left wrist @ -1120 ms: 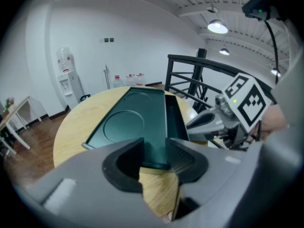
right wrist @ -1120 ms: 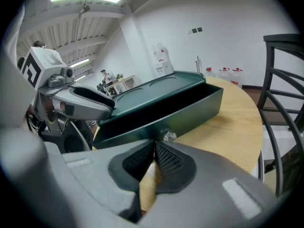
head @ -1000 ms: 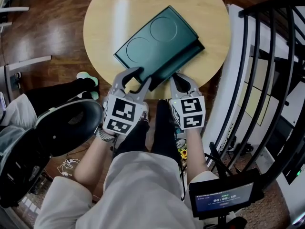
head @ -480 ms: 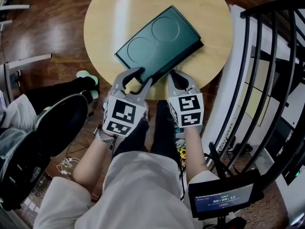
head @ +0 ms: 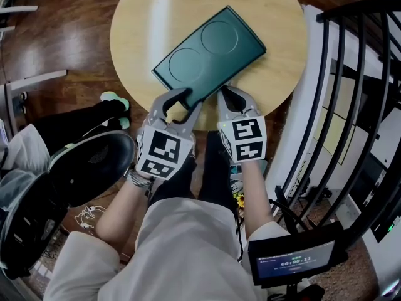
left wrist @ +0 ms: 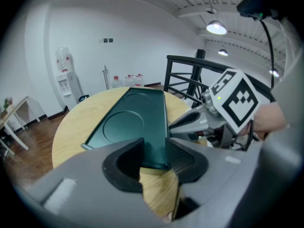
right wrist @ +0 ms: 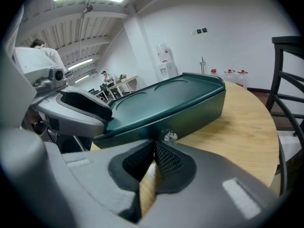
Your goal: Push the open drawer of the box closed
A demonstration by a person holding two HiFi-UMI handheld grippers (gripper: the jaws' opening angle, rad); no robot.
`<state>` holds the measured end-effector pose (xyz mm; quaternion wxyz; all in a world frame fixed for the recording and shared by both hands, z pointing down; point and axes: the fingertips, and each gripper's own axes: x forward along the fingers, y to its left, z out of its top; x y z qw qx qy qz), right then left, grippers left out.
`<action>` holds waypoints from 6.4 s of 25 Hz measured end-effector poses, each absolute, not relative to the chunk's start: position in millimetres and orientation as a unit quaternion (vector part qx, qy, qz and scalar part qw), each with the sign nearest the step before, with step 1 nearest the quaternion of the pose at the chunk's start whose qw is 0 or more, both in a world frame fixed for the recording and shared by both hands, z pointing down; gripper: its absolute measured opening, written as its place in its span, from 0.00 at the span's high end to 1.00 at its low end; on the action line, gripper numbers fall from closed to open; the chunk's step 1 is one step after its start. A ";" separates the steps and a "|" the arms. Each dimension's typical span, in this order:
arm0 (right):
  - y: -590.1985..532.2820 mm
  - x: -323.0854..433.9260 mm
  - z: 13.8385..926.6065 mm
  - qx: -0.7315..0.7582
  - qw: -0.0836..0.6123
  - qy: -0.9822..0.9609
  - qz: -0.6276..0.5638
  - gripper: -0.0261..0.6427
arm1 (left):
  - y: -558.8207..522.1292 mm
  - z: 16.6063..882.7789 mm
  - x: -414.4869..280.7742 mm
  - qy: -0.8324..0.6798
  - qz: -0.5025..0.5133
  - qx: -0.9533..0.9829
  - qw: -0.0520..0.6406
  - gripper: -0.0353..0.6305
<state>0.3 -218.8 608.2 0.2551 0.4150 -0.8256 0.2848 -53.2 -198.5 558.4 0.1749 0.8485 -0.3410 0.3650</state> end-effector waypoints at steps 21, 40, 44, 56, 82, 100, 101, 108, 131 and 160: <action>-220.9 -0.8 611.6 0.435 0.248 -0.808 0.309 0.95 | -195.7 559.7 -52.5 -0.317 0.363 0.859 0.174 0.71; -224.2 77.1 534.8 0.511 0.221 -0.785 0.271 0.95 | -204.4 521.8 -36.3 -0.344 0.317 0.873 0.139 0.83; -220.2 83.6 500.2 0.528 0.200 -0.787 0.249 0.95 | -205.4 502.0 -37.3 -0.356 0.304 0.874 0.129 0.85; -173.2 83.9 372.7 0.567 0.140 -0.795 0.165 0.95 | -167.9 402.5 -47.1 -0.372 0.237 0.895 0.061 0.90; -99.8 91.1 262.6 0.543 0.041 -0.837 0.056 0.95 | -121.3 263.9 -58.7 -0.436 0.088 0.893 -0.067 0.94; -79.2 82.5 284.3 0.572 0.041 -0.815 0.079 0.95 | -102.6 295.4 -58.7 -0.392 0.097 0.914 -0.049 0.94; -74.8 80.9 287.3 0.576 0.046 -0.812 0.083 0.95 | -101.1 301.6 -59.5 -0.385 0.104 0.916 -0.044 0.94; -57.9 66.9 287.0 0.565 0.045 -0.820 0.079 0.95 | -87.0 310.9 -53.6 -0.363 0.116 0.924 -0.033 0.94; 79.0 87.5 276.7 0.531 0.028 -0.846 0.034 0.95 | 61.8 311.5 -21.5 -0.390 0.110 0.913 -0.051 0.94; 237.0 53.5 289.5 0.487 0.050 -0.872 0.025 0.96 | 228.7 315.9 -51.1 -0.422 0.133 0.897 -0.030 0.94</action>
